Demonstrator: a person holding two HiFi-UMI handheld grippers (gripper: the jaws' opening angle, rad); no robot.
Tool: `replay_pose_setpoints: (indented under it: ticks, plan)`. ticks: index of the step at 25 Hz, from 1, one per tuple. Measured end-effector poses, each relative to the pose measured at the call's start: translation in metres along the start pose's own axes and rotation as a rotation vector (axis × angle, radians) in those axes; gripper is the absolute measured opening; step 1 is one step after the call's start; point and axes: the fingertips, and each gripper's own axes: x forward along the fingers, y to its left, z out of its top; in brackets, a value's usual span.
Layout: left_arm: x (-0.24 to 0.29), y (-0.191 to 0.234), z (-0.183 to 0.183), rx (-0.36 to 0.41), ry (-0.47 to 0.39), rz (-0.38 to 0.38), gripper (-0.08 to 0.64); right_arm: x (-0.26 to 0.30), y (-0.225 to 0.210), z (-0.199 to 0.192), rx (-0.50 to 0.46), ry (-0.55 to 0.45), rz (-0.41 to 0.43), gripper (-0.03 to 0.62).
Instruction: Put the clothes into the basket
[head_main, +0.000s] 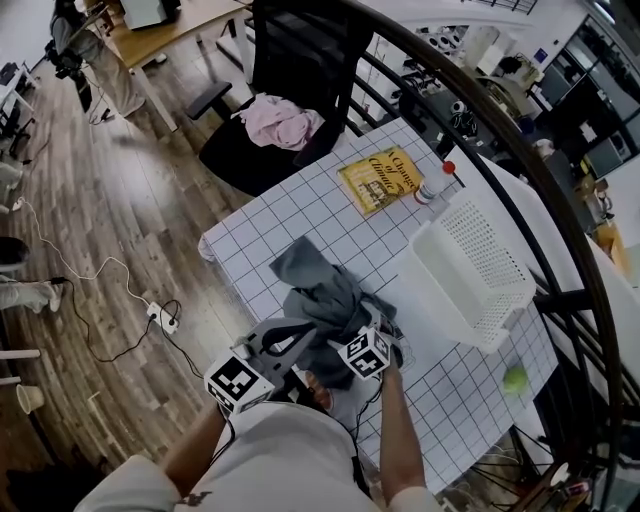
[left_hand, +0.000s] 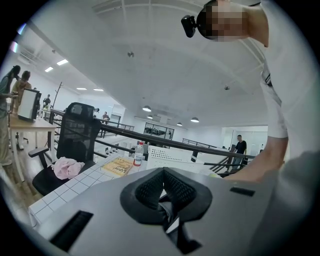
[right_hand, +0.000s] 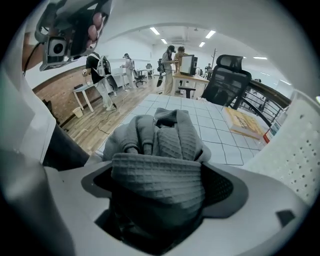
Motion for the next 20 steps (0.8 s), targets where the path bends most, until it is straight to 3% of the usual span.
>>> replay_pose_setpoints:
  ticks: [5,13,20]
  plan:
    - [-0.001,0.001,-0.002,-0.003,0.015,0.004,0.005,0.009,-0.003,-0.003,0.032,-0.019,-0.003,0.508]
    - [0.003,-0.004,-0.002,0.004,0.003,-0.006,0.005,0.008,-0.004,-0.002,0.061,-0.027,-0.032,0.369]
    - [0.001,-0.003,0.001,0.01,0.003,0.001,0.005,-0.001,-0.003,0.004,0.102,-0.049,-0.066,0.331]
